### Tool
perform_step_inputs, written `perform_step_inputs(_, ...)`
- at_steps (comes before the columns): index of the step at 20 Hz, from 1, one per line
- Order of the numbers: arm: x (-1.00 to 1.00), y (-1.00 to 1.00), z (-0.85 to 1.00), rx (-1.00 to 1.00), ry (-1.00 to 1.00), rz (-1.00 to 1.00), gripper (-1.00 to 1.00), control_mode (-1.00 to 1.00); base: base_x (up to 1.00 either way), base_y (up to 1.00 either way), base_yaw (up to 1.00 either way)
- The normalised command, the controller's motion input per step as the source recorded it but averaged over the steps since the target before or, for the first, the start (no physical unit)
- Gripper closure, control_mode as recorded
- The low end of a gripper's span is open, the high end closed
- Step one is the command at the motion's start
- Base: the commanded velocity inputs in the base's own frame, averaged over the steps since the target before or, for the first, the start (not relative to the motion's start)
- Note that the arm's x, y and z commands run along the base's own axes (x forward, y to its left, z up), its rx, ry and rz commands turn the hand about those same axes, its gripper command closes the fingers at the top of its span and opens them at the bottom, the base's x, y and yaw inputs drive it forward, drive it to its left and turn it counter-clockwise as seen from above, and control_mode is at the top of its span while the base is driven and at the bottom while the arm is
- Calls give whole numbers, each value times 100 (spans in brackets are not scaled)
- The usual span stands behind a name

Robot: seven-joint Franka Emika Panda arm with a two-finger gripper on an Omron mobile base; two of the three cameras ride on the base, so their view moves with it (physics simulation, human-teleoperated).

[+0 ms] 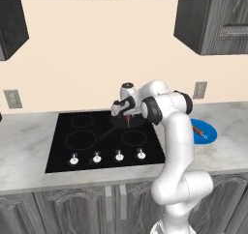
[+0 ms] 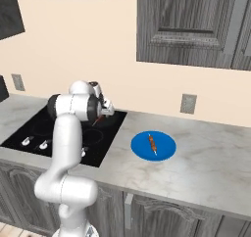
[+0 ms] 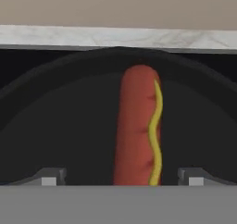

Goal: Place the cold items (eggplant and cucumber) from the fridge in one tupperware on the dining counter. Place the warm items (hot dog and kebab skewer) in the stove area in another tupperware.

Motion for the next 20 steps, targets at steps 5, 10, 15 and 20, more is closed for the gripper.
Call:
perform_step_inputs(5, 49, 9, -52, -2, 5, -6, 100, -100, 0, 0, 0)
perform_step_inputs(10, -15, -50, -63, 14, 2, -10, 100, -100, 0, 0, 0)
perform_step_inputs(15, -48, -79, -32, 27, 0, -14, 100, -100, 0, 0, 0)
perform_step_inputs(20, -52, 0, 15, 11, -11, -12, 100, -100, 0, 0, 0)
